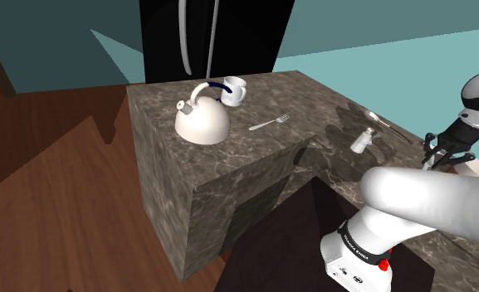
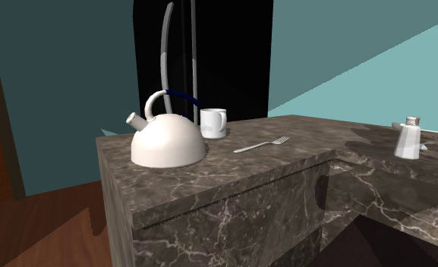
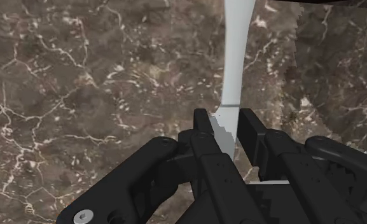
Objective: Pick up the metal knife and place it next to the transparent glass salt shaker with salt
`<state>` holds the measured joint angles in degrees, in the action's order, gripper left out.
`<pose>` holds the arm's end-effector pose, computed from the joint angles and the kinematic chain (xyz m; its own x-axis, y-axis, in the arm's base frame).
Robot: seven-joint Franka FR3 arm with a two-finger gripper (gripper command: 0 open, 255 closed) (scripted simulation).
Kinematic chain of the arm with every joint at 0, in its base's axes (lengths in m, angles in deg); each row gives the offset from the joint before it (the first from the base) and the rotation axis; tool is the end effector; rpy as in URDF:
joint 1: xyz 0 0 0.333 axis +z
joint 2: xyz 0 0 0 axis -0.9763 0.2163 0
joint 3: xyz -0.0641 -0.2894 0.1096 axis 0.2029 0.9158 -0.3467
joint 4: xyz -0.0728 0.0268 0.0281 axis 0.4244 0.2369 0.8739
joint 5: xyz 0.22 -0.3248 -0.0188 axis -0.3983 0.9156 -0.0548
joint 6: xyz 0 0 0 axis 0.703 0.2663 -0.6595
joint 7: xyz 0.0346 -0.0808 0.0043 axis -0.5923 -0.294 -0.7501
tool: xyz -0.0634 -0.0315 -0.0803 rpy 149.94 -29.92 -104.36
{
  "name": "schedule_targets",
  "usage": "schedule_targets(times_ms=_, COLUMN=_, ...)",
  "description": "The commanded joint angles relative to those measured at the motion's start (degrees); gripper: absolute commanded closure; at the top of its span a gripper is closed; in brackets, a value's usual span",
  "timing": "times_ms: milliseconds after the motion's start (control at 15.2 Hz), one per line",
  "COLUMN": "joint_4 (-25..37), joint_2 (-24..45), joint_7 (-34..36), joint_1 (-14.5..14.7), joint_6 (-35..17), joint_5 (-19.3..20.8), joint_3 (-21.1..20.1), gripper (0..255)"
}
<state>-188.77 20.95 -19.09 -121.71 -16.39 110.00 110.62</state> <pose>-0.0177 -0.3504 0.4363 -0.0035 -1.0000 -0.0062 -0.9998 0.0034 0.0174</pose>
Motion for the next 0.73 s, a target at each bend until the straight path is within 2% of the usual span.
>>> schedule_targets(times_ms=0, joint_4=-1.2, joint_2=0.4, joint_7=0.1, joint_1=-0.1, joint_6=-1.7, joint_5=0.8, joint_3=0.9, gripper=255)
schedule_targets(times_ms=660, joint_4=-6.2, joint_2=3.9, joint_7=0.8, joint_1=0.0, joint_6=-10.4, joint_5=4.4, joint_3=6.0, gripper=255)
